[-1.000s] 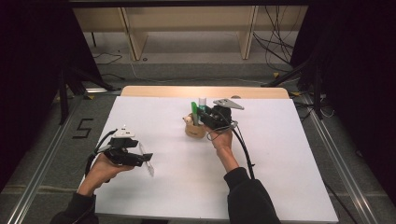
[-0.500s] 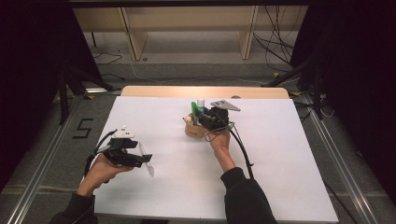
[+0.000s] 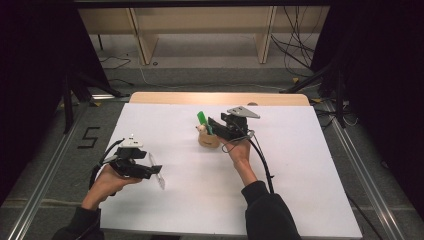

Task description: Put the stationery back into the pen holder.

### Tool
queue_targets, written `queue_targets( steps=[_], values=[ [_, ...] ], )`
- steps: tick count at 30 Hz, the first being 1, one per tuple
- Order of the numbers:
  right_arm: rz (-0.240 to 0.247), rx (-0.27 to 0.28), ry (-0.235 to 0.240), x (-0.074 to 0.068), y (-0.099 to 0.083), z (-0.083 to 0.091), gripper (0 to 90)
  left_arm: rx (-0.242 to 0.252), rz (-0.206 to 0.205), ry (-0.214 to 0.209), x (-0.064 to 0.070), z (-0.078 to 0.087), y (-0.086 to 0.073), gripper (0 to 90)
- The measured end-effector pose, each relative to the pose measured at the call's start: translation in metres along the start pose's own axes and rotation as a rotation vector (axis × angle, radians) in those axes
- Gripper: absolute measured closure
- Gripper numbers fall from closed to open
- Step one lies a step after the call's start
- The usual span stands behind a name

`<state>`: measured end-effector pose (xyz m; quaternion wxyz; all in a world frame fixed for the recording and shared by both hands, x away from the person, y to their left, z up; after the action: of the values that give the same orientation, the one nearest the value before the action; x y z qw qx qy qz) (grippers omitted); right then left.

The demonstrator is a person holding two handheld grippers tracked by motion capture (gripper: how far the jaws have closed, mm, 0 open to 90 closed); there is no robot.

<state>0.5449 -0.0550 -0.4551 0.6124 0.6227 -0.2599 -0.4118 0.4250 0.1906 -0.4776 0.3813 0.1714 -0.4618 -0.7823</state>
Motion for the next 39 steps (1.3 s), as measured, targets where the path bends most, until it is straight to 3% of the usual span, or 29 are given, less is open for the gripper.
queue_targets(
  steps=[8, 11, 13, 16, 20, 23, 27, 30, 33, 39],
  values=[
    [-0.007, -0.022, 0.023, 0.006, 0.008, 0.025, 34.9, -0.024, 0.015, -0.006, -0.002, 0.001, -0.003, 18.5],
    [0.043, -0.046, 0.053, 0.006, 0.008, 0.04, 32.1, -0.019, 0.015, -0.028, -0.001, 0.003, -0.003, 23.6],
    [0.081, -0.059, 0.063, 0.006, 0.009, 0.053, 30.3, -0.026, 0.01, -0.039, -0.001, 0.004, -0.004, 29.4],
    [0.098, -0.06, 0.091, 0.003, 0.008, 0.073, 28.8, -0.037, 0.02, -0.046, -0.002, 0.005, -0.007, 39.8],
    [0.118, -0.07, 0.127, -0.003, 0.002, 0.099, 27.1, -0.056, 0.036, -0.055, 0.0, 0.006, -0.013, 60.9],
    [0.12, -0.077, 0.154, -0.007, -0.005, 0.117, 27.0, -0.108, 0.056, -0.067, 0.006, 0.007, -0.021, 75.1],
    [0.132, -0.083, 0.179, -0.012, -0.017, 0.141, 25.8, -0.14, 0.037, -0.081, 0.015, 0.004, -0.029, 86.9],
    [0.156, -0.074, 0.211, -0.018, -0.022, 0.157, 25.4, -0.142, 0.039, -0.082, 0.016, 0.002, -0.032, 89.1],
    [0.134, -0.069, 0.225, -0.022, -0.025, 0.17, 25.3, -0.146, 0.04, -0.081, 0.015, 0.002, -0.036, 89.2],
    [0.13, -0.08, 0.224, -0.025, -0.035, 0.186, 25.4, -0.161, 0.049, -0.086, 0.018, -0.002, -0.045, 89.3]
  ],
)
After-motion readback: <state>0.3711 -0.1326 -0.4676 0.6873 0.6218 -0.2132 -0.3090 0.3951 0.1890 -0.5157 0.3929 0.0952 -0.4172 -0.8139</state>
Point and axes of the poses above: each handheld gripper's, and its own axes: z roughly backward along the jaws, y roughly out of its top, x roughly to its right, the point moved 8 cm from there along -z, roughly forward along the jaws, and after that the axes turned 15 degrees about x, right-handed, at the moved point
